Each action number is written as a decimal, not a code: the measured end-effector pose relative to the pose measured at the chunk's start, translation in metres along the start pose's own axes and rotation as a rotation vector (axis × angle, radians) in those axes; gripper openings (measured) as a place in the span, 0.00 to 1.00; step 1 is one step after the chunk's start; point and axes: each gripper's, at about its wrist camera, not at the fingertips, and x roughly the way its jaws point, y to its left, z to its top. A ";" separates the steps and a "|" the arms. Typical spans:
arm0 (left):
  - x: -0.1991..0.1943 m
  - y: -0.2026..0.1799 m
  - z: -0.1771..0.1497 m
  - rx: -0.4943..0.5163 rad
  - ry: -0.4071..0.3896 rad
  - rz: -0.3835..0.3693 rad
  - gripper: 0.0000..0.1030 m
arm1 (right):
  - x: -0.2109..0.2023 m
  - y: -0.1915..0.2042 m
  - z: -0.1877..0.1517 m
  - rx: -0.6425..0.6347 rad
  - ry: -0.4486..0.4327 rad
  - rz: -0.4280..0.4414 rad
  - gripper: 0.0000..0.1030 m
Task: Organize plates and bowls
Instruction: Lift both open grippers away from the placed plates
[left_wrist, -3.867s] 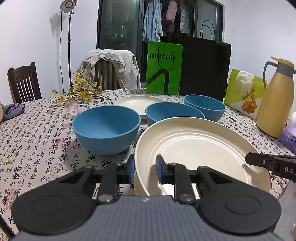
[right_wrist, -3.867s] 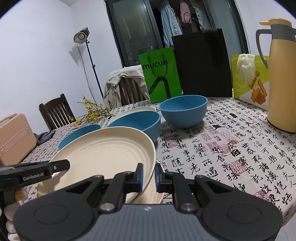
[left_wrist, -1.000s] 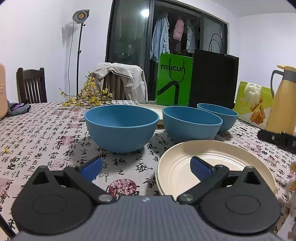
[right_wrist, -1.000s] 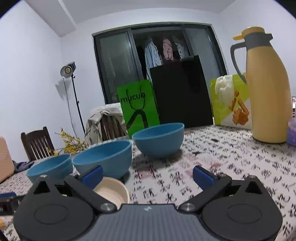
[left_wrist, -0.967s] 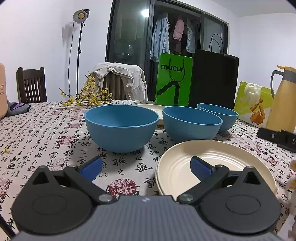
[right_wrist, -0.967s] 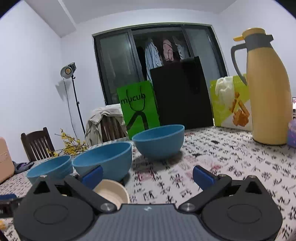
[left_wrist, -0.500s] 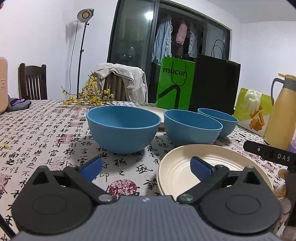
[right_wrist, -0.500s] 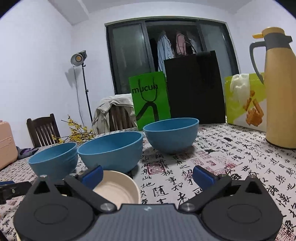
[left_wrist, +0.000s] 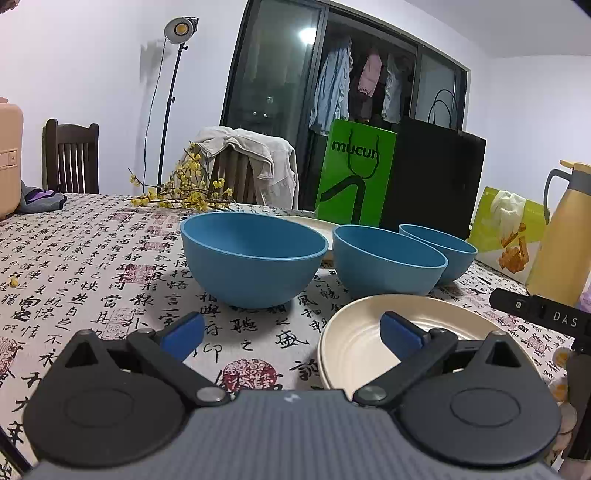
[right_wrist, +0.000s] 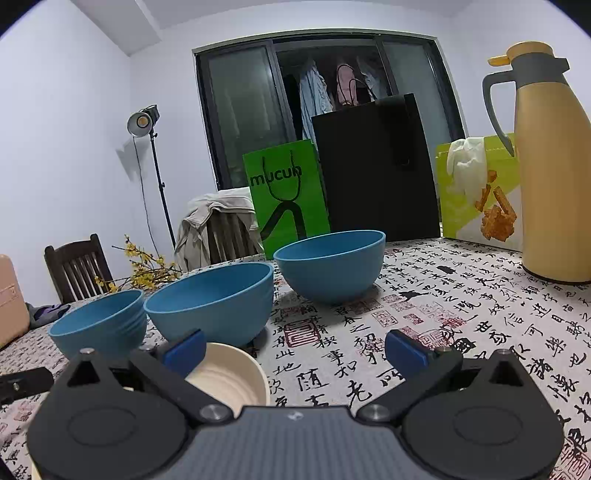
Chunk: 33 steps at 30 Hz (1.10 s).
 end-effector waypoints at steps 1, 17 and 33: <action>0.000 0.000 0.000 0.000 -0.003 0.000 1.00 | 0.000 0.000 0.000 0.001 -0.001 -0.002 1.00; -0.002 0.000 -0.001 -0.001 -0.010 0.002 1.00 | 0.000 -0.002 -0.001 0.008 -0.008 -0.009 1.00; 0.014 0.001 0.000 0.004 0.109 0.007 1.00 | 0.003 -0.003 0.000 0.011 0.026 0.038 1.00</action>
